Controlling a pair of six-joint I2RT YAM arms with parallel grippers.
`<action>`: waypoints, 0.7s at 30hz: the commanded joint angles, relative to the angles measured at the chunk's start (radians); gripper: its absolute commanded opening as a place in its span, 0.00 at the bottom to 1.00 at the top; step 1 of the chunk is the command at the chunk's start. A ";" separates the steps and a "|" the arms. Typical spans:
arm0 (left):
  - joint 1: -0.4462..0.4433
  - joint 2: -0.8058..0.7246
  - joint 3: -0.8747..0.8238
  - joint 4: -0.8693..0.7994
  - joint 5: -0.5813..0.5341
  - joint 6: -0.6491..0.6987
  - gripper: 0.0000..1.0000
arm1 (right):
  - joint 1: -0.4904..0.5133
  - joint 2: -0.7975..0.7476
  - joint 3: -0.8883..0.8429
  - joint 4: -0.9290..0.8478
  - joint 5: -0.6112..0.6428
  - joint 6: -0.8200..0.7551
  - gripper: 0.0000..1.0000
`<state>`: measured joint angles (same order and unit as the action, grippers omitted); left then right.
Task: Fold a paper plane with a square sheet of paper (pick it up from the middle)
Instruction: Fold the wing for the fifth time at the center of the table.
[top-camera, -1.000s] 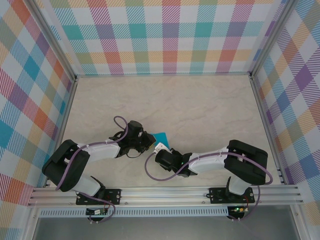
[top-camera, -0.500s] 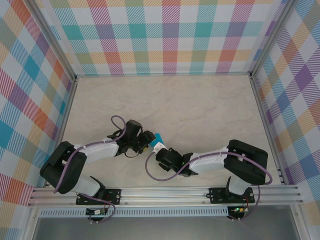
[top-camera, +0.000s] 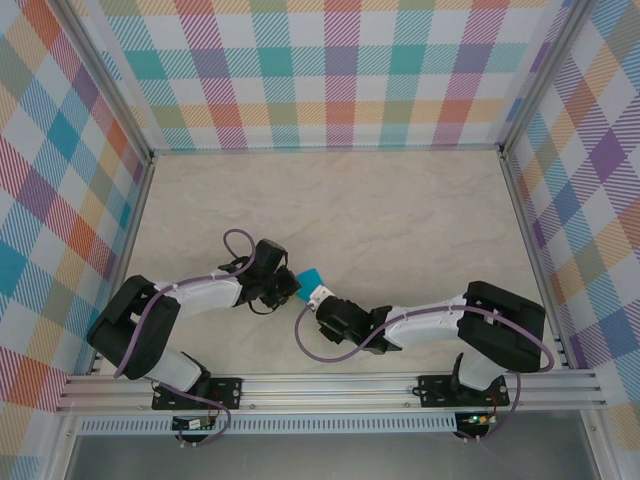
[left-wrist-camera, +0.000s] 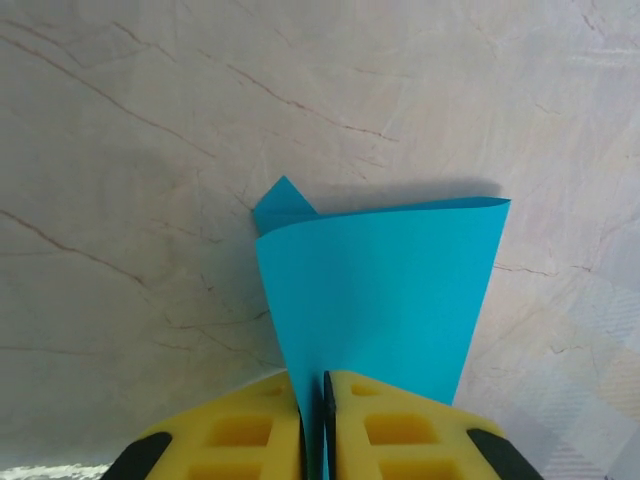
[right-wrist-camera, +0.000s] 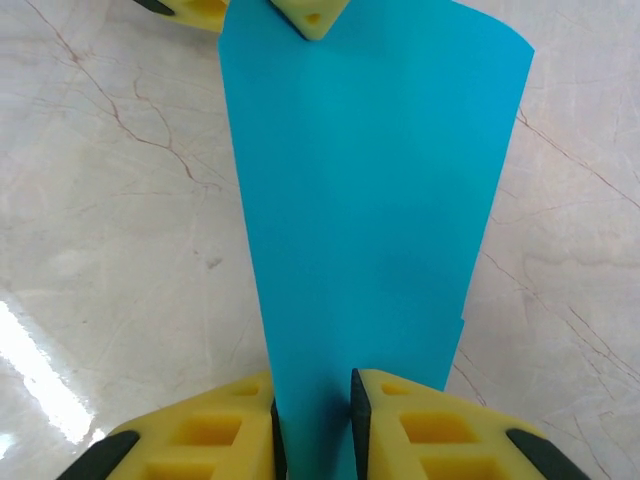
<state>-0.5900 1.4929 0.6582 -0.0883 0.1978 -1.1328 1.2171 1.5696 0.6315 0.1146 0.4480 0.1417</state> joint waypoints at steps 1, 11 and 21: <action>0.019 0.004 0.028 -0.045 -0.017 0.016 0.13 | -0.004 -0.025 -0.011 -0.013 -0.031 0.013 0.25; 0.020 -0.002 0.023 -0.033 -0.003 0.016 0.14 | -0.006 0.016 0.008 -0.025 -0.012 0.044 0.15; 0.020 -0.172 0.007 -0.149 -0.089 0.021 0.49 | -0.124 -0.020 -0.014 0.038 -0.340 0.177 0.09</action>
<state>-0.5877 1.3945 0.6666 -0.1600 0.1623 -1.1240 1.1240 1.5753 0.6312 0.1051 0.2596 0.2527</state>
